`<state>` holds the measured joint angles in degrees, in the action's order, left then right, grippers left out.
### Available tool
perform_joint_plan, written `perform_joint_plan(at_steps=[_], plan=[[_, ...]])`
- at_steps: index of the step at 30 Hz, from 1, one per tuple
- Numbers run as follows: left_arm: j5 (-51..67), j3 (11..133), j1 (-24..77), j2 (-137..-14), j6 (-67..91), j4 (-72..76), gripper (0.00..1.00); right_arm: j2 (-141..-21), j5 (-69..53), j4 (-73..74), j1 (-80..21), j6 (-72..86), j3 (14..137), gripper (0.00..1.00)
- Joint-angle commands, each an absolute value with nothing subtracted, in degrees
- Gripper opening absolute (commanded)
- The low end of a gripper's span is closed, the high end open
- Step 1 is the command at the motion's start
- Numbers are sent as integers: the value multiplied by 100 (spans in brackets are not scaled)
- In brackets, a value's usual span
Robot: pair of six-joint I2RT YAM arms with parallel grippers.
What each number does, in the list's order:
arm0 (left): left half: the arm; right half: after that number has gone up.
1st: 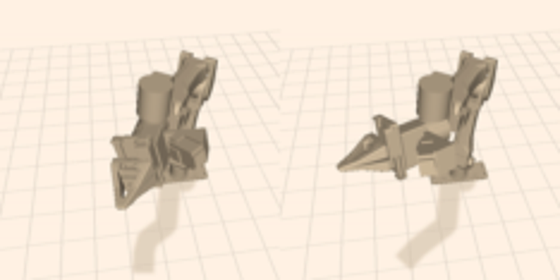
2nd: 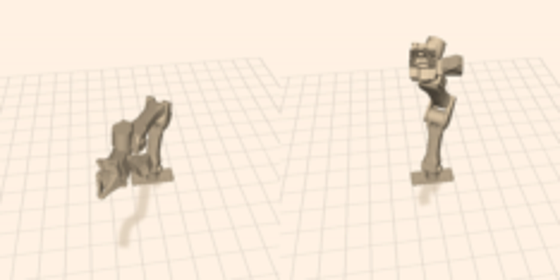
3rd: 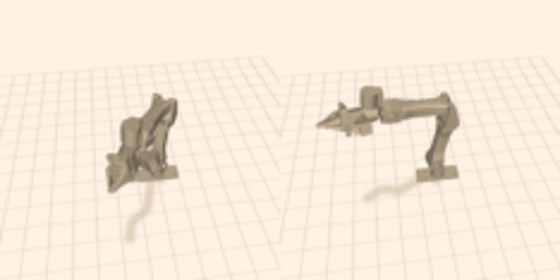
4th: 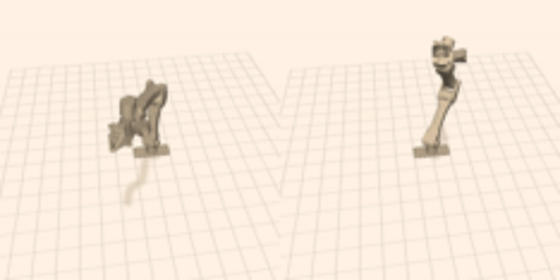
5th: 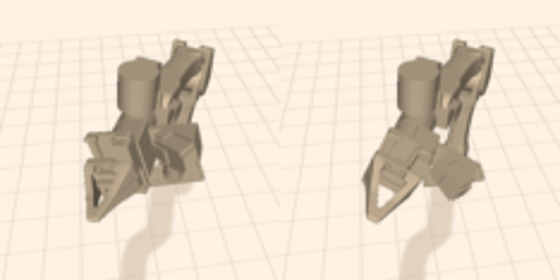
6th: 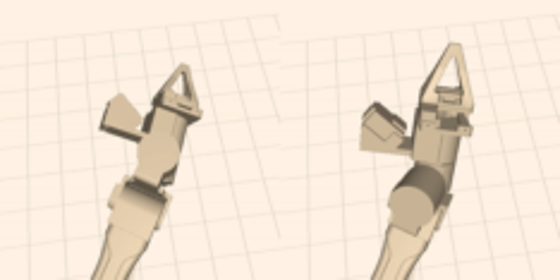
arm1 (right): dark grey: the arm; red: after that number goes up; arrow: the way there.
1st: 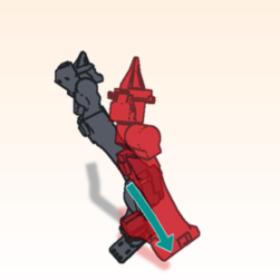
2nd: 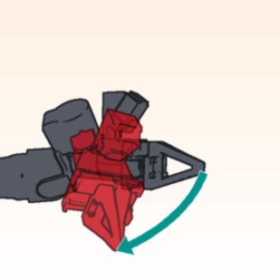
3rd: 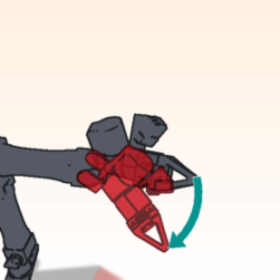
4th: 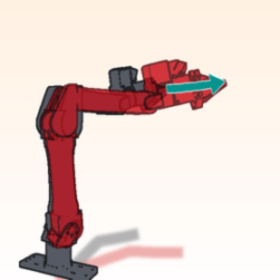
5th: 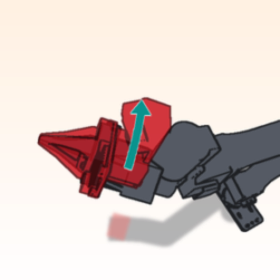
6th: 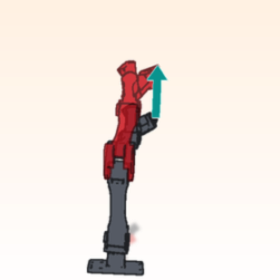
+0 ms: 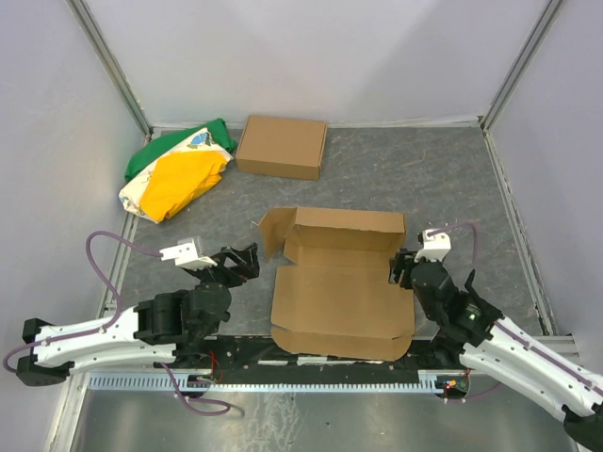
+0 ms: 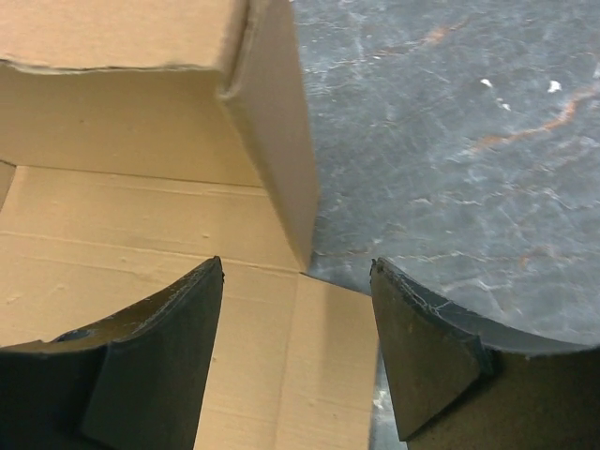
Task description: Fold the paper box
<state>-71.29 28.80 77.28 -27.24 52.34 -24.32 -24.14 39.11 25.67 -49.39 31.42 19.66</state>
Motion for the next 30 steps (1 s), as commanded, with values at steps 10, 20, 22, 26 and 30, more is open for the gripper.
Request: perform_joint_plan(at_steps=[10,20,22,26,30], plan=[[-7198,3028,7753,-2447,5483,-2700,97,-4035,4309,915,-4935,2931,2144,75],[-7188,2980,7752,-2602,5182,-2655,82,-4321,4601,-418,-4931,2564,1689,35],[-7124,2995,7749,-2681,5127,-2645,70,-4387,4703,-399,-4926,2574,1688,16],[-7040,2985,7743,-2972,4990,-2617,45,-4284,4906,-119,-4931,2822,1723,2],[-6860,3197,7754,-3486,4810,-2757,47,-3919,5315,375,-4931,3161,1745,2]])
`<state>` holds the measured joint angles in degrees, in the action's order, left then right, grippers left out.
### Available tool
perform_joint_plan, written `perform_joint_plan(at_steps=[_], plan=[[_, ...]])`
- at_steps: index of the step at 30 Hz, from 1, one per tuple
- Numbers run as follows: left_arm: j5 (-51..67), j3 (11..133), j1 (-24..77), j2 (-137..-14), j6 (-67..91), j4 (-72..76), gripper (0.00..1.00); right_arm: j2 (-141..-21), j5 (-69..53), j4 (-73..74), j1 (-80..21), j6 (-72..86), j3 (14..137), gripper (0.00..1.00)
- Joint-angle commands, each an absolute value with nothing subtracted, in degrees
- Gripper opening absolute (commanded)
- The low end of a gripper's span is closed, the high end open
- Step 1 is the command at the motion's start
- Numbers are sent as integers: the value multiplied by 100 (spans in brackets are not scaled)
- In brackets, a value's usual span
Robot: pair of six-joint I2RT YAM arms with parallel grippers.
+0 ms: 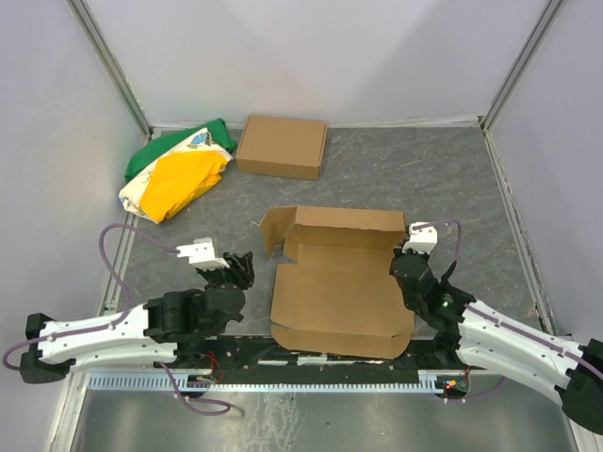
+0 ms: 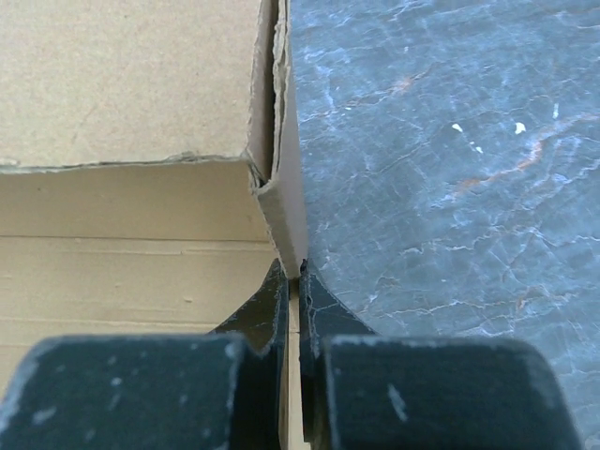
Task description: Fold the paper box
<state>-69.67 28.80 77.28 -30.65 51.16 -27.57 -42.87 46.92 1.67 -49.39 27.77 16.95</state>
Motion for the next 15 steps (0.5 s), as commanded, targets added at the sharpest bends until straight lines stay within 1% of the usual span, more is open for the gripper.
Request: perform_joint_plan(at_steps=[1,4,6,9,10,11,13,15], plan=[[-6832,3311,7749,-3656,4687,-2780,51,-3783,5428,413,-4924,3180,1716,2],[-7015,3770,7742,-4238,4192,-2848,58,-3611,5538,285,-4871,3183,1591,2],[-7267,4137,7739,-4598,3775,-2788,59,-3654,5472,-124,-4802,3065,1467,2],[-7205,4402,7582,-4946,2436,-1789,60,-4069,5275,-781,-4579,2803,1464,1],[-6883,4444,7259,-5019,2045,-1389,61,-4273,5176,-961,-4469,2712,1524,2],[-6226,4546,6793,-5071,1897,-1171,62,-4522,5029,-1107,-4326,2625,1647,2],[-4560,4872,5644,-5289,2078,-1079,64,-4986,4735,-1351,-4059,2477,1838,2],[-3116,5207,4695,-5708,2103,-941,70,-5325,4311,-1657,-3801,2365,1952,2]])
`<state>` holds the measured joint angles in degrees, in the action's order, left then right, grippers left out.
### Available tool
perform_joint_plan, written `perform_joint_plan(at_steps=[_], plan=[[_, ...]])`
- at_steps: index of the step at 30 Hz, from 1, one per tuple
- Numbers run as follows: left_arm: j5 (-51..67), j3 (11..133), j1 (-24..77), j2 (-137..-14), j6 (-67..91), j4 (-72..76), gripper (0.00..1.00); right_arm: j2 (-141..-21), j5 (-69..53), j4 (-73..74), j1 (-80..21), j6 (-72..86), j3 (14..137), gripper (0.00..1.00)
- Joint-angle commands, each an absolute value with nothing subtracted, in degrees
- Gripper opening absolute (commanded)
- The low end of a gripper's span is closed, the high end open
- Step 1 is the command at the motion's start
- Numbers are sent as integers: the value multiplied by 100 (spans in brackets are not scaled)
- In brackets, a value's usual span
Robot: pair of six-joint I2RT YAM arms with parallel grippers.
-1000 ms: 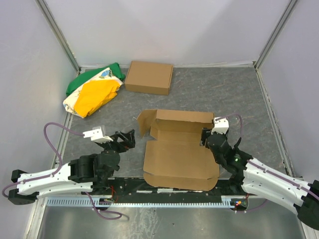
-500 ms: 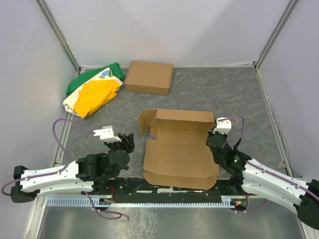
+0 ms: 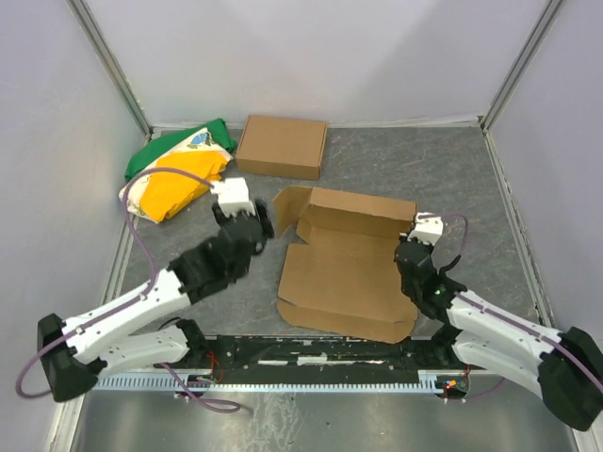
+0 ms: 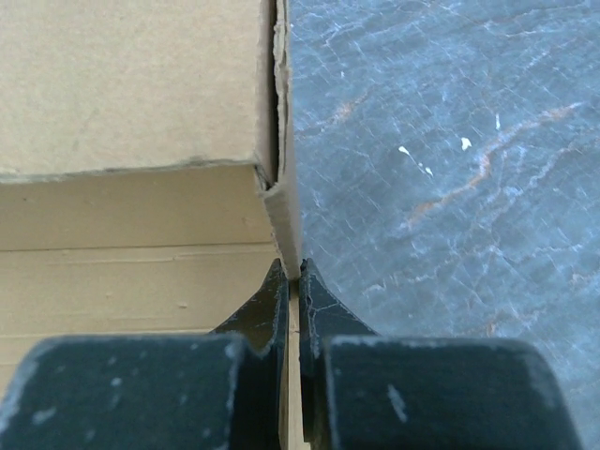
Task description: Fold the paper box
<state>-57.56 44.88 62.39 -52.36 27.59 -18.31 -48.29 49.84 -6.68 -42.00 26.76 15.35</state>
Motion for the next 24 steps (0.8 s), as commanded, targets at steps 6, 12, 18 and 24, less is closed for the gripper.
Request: perform_joint_plan(at_steps=[6,12,18,24], plan=[[-1395,5923,3372,-7156,1386,-400,88,-6161,2904,-1523,-3227,2234,2585,2],[-305,3465,1529,-6286,2479,2768,72,-6092,2000,-1095,-2728,2318,2798,2],[-1052,2725,1318,-6027,2320,3430,68,-5920,1322,-714,-2540,2202,2868,2],[405,2079,1318,-7092,1669,5685,78,-6157,605,-346,-2506,2067,3080,2]])
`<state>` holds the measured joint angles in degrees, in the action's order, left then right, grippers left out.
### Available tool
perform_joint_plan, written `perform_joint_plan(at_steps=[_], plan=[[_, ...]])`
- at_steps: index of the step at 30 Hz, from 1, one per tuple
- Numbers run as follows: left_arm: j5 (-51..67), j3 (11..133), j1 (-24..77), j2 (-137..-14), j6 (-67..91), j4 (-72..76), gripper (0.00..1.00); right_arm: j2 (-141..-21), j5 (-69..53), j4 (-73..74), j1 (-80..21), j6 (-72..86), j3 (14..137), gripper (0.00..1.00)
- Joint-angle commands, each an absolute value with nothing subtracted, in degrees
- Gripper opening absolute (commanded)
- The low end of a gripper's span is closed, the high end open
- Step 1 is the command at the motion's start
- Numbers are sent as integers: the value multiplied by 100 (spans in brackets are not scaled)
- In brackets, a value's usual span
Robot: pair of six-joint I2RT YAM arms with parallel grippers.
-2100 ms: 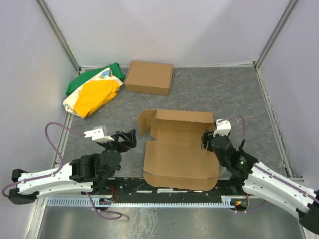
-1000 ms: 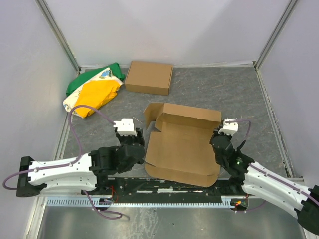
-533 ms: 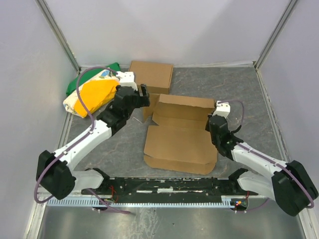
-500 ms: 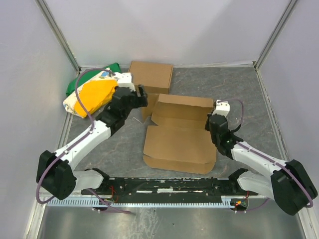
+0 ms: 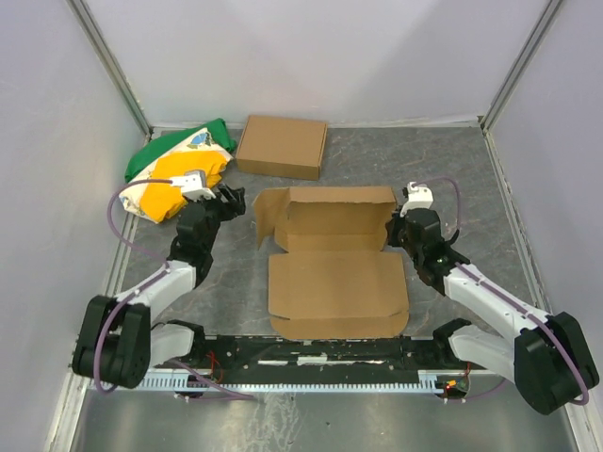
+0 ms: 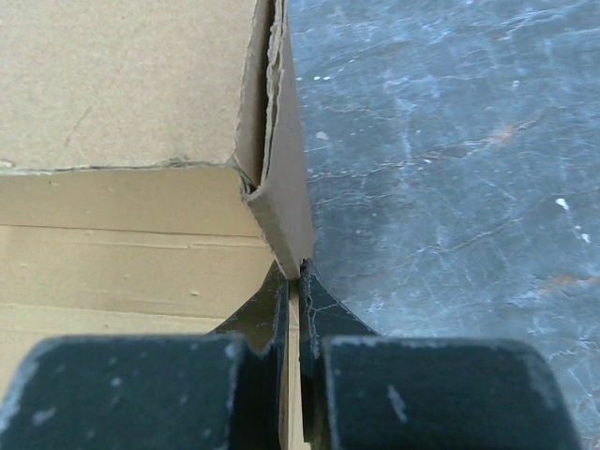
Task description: Fold the paper box
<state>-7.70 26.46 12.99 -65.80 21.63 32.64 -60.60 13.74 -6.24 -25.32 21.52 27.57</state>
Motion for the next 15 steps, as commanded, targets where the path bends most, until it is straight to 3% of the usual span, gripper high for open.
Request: perform_joint_plan(at_steps=[1,7,15], plan=[[795,1918,1323,-7299,1580,6214,77,-6157,624,-234,-2501,2059,3111,2],[1789,1863,1332,-7767,703,6147,78,-6074,741,58,-2494,1946,3185,2],[2549,1647,1324,-7018,-39,5475,80,-6070,975,234,-2482,1859,3219,2]])
